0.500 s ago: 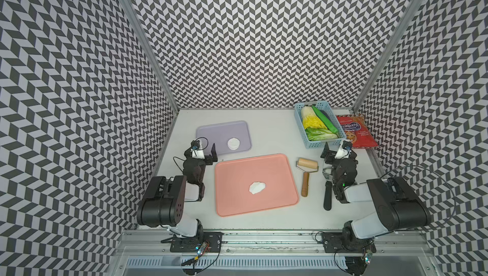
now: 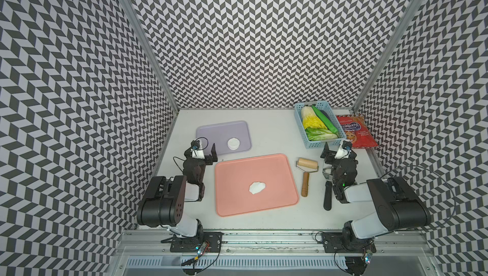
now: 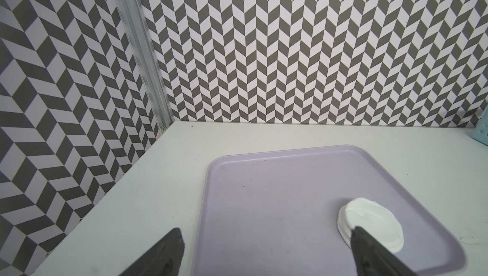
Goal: Roll out the dumpling wrappers from the dough
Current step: Pick up the rolling pin from the center of the board.
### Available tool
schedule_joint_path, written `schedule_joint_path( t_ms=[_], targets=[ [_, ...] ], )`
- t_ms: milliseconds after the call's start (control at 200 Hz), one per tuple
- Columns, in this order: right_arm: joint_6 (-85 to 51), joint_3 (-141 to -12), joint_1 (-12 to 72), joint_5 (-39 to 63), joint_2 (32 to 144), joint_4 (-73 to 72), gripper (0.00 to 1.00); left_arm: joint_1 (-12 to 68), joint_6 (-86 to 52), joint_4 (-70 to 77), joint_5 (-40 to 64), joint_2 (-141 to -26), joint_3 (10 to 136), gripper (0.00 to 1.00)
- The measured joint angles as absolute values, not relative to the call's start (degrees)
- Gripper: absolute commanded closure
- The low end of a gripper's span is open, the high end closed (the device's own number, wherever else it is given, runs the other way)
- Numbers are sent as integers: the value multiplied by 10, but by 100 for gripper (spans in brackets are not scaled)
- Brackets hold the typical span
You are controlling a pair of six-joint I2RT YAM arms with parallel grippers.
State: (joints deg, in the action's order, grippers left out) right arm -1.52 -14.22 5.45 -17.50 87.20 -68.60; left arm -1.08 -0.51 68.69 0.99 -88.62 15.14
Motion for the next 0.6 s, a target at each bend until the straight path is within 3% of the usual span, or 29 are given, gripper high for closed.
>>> schedule_joint_path(
  t_ms=[165, 396, 601],
  targets=[
    [-15, -152, 55, -174, 867, -663, 0, -10, -8, 600, -4, -877, 200, 0],
    [-61, -326, 54, -170, 803, -429, 0, -18, -48, 457, -7, -834, 326, 0],
    [-201, -443, 15, -70, 777, -272, 0, -50, -248, 342, 12, -811, 395, 0]
  ],
)
